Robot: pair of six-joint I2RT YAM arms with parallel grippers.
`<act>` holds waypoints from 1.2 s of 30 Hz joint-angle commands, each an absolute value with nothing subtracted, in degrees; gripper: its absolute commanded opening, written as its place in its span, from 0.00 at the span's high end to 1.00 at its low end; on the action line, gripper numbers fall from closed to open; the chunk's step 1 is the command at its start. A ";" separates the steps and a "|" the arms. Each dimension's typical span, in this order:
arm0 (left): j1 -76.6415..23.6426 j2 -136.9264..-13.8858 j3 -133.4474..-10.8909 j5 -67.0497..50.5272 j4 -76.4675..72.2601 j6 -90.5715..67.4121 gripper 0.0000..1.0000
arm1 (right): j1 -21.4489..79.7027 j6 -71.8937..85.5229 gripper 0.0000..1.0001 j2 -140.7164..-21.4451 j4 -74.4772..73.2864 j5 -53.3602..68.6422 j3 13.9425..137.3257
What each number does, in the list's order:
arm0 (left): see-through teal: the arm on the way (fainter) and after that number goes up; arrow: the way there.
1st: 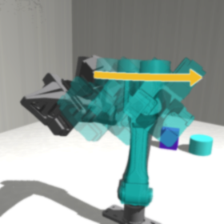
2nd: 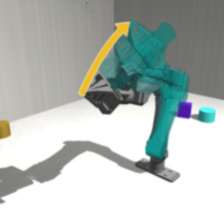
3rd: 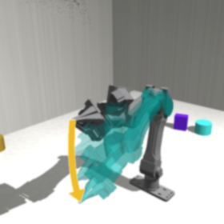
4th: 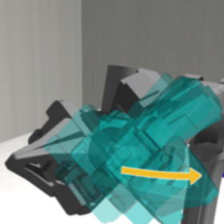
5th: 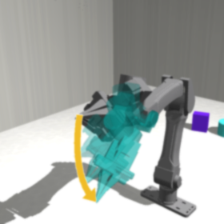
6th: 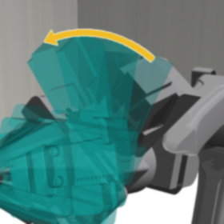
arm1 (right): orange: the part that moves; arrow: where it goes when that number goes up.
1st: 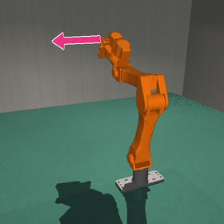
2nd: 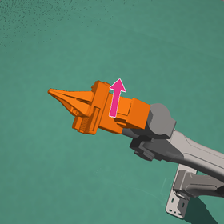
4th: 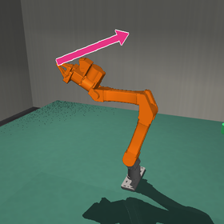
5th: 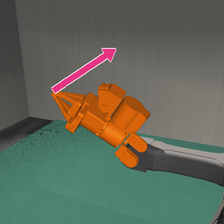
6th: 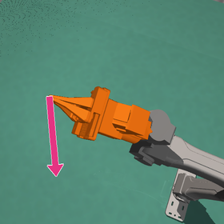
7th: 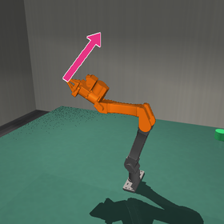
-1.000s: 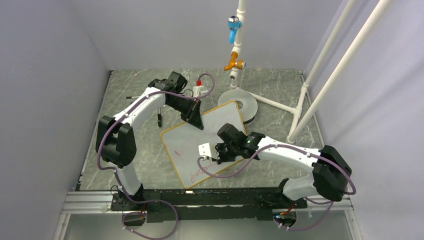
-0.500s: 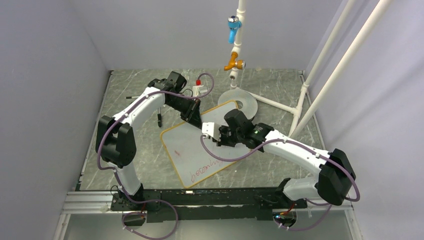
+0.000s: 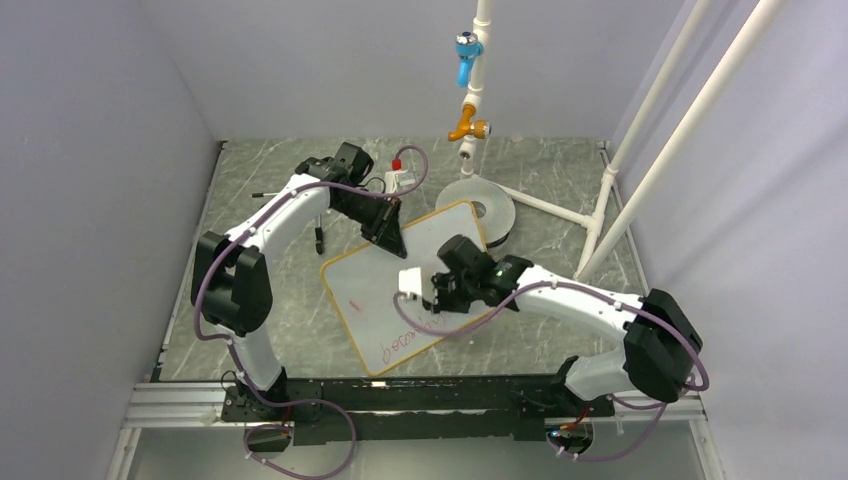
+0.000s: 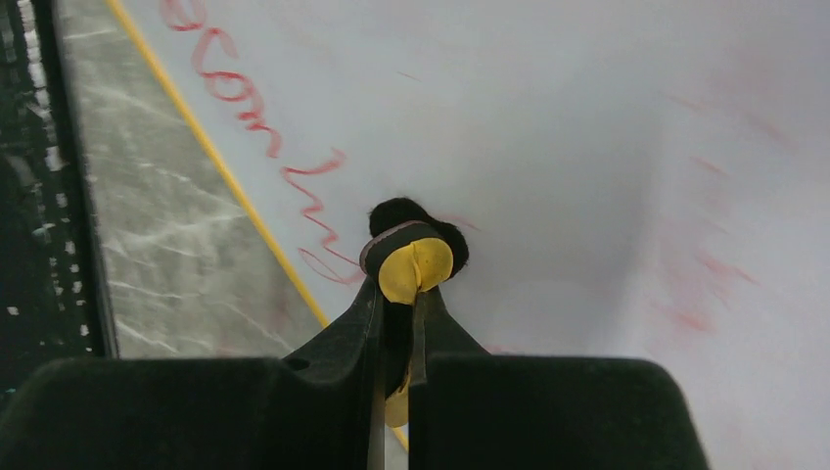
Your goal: Erase the whiteboard
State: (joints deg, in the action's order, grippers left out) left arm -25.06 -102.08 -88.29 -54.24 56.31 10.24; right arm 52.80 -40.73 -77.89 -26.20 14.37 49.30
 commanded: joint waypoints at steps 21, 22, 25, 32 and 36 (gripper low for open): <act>-25.99 -98.69 -87.71 -60.99 56.43 10.40 1.00 | 37.83 -33.71 1.00 -72.95 -17.03 11.62 50.93; -26.06 -98.69 -87.69 -61.06 56.51 10.46 1.00 | 36.59 -32.73 1.00 -72.39 -15.34 9.95 50.28; -26.19 -98.61 -87.67 -61.35 56.29 10.38 1.00 | 34.54 -30.25 1.00 -72.15 -13.38 8.36 50.43; -26.36 -99.51 -87.65 -62.04 56.02 10.23 1.00 | 45.88 -34.08 1.00 -74.21 -16.67 20.29 51.15; -26.49 -99.55 -87.30 -62.35 55.84 10.22 1.00 | 50.48 -33.47 1.00 -79.24 -17.54 18.63 54.60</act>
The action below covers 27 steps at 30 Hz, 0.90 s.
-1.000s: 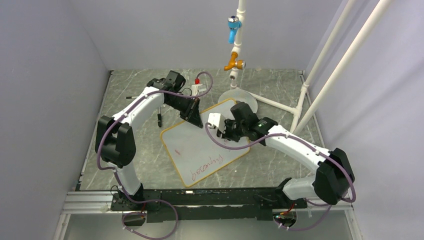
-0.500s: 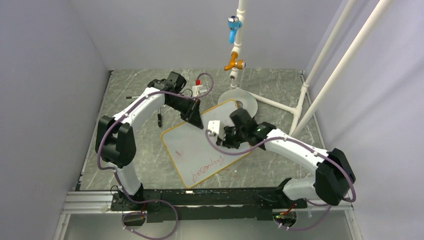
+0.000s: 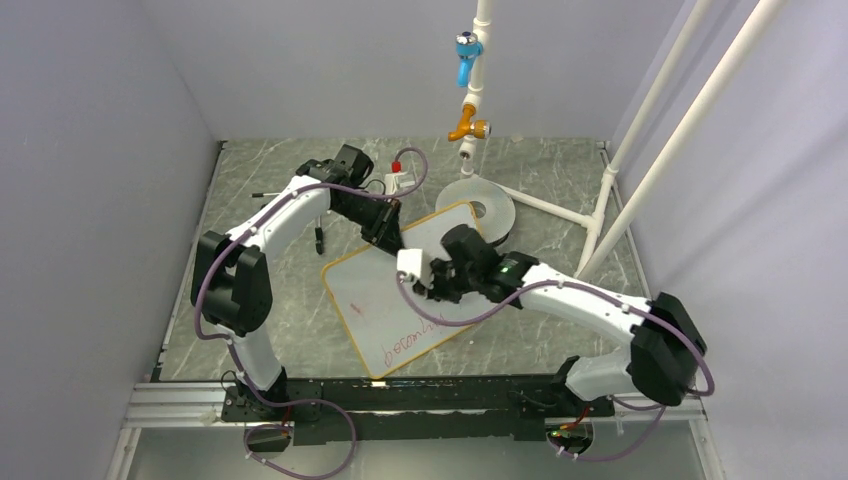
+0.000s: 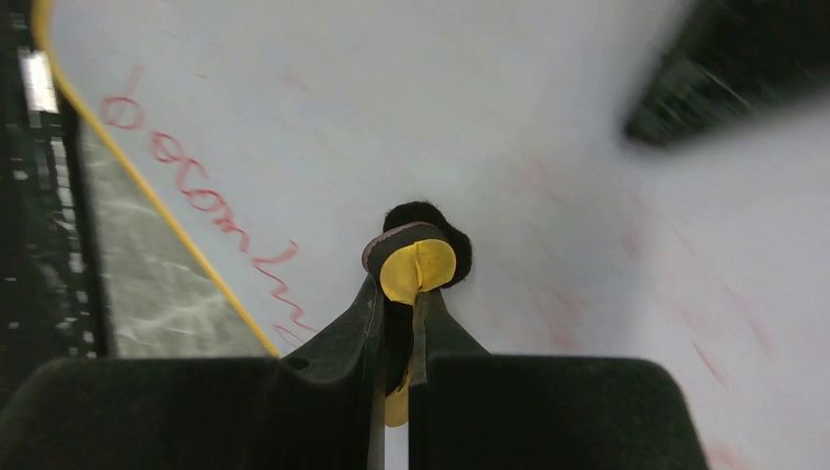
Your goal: Erase the whiteboard
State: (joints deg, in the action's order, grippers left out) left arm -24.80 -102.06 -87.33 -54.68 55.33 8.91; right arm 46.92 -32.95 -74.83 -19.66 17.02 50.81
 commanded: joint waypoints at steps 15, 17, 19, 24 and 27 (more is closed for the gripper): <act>-26.72 -99.11 -86.90 -64.51 55.64 10.54 1.00 | 30.35 -26.02 1.00 -77.57 -9.89 14.17 60.18; -26.74 -98.89 -86.83 -64.78 55.40 10.38 1.00 | 31.67 -27.08 1.00 -76.28 -11.28 19.56 59.14; -26.78 -98.88 -86.97 -65.45 55.37 10.38 1.00 | 35.12 -28.71 1.00 -75.05 -12.40 25.08 57.00; -26.75 -98.75 -86.23 -66.30 54.66 9.98 1.00 | 38.83 -25.65 1.00 -78.27 -12.54 23.49 60.95; -26.72 -98.41 -85.41 -66.35 54.35 9.74 1.00 | 35.34 -21.80 1.00 -78.83 -10.65 19.09 63.38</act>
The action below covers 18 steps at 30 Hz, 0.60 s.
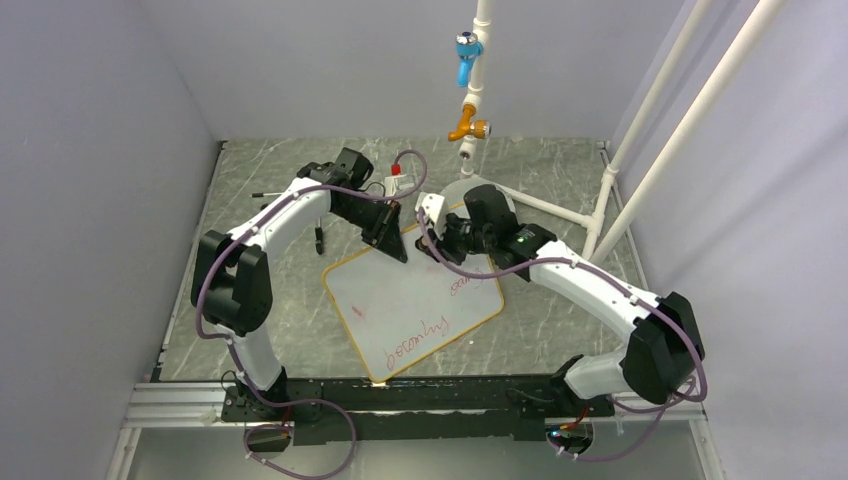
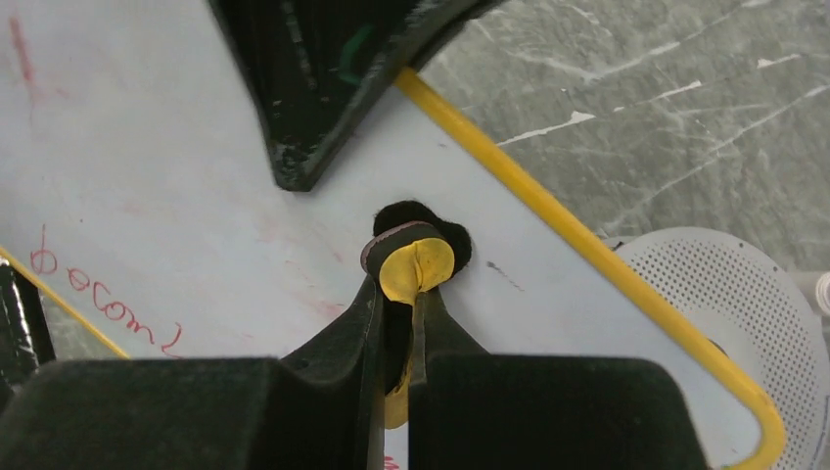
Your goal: Erase the whiteboard
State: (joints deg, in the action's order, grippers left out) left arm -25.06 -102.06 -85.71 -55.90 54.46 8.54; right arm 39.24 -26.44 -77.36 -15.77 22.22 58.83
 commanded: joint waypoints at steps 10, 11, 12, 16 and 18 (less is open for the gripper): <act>-26.04 -96.80 -85.12 -65.20 53.90 9.46 1.00 | 26.48 -33.06 1.00 -70.68 -15.92 21.96 52.84; -26.02 -96.57 -85.04 -65.14 53.84 9.49 1.00 | 26.89 -35.47 1.00 -69.84 -17.50 23.92 51.42; -26.02 -96.48 -85.04 -65.06 53.84 9.43 1.00 | 28.19 -37.84 1.00 -69.19 -19.06 25.14 50.02; -25.93 -96.58 -85.41 -65.04 54.10 9.58 1.00 | 37.31 -45.30 1.00 -67.54 -24.00 23.61 44.94; -25.88 -96.60 -85.36 -64.91 54.05 9.58 1.00 | 40.04 -46.50 1.00 -67.31 -24.72 22.84 44.14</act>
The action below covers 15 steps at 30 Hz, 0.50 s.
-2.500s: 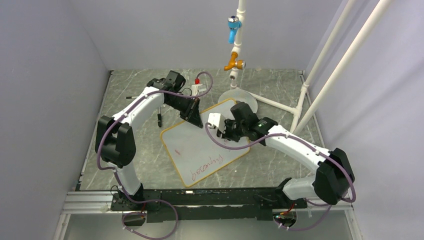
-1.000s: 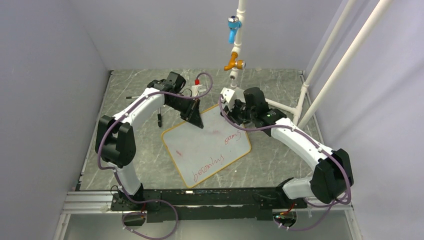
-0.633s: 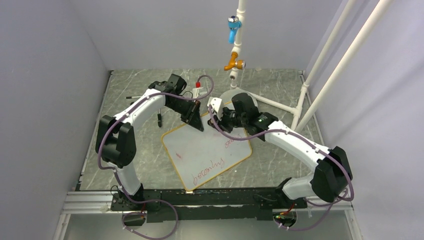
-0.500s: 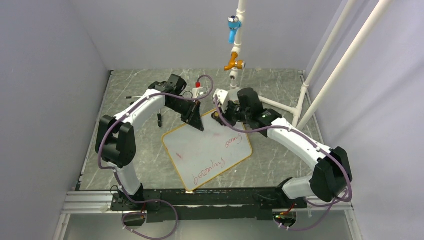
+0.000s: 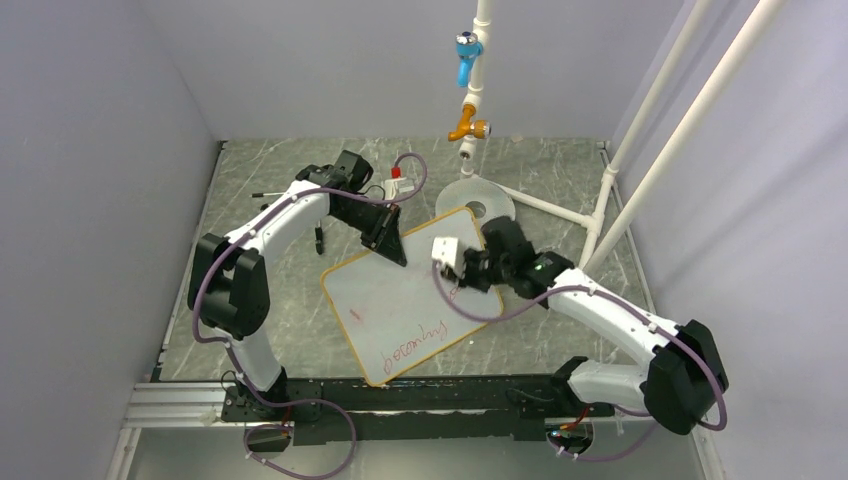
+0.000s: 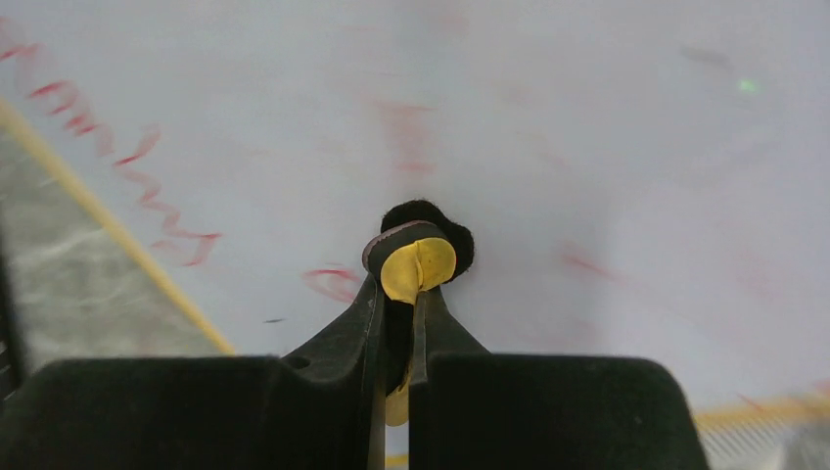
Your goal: Erase the whiteboard
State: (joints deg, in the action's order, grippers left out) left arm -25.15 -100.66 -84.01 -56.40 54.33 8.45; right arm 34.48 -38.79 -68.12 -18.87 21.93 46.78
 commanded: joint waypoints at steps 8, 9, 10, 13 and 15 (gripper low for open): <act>-25.85 -96.21 -84.79 -64.26 54.10 9.74 1.00 | 34.54 -38.90 1.00 -68.07 -19.61 17.02 49.30; -25.89 -96.40 -84.93 -63.94 54.32 9.88 1.00 | 33.62 -38.60 1.00 -67.86 -19.39 16.00 49.98; -25.90 -96.41 -85.03 -63.82 54.47 9.98 1.00 | 33.43 -39.11 1.00 -67.64 -19.46 14.78 50.12; -25.92 -96.19 -84.83 -63.65 54.24 9.82 1.00 | 33.84 -41.73 1.00 -66.99 -20.41 13.07 48.95; -25.92 -96.00 -84.79 -63.54 54.18 9.75 1.00 | 35.09 -43.66 1.00 -66.68 -22.07 12.73 48.04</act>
State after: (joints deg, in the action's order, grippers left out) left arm -25.17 -100.12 -83.85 -55.99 54.04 8.54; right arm 33.85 -40.62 -67.85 -22.98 17.08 47.64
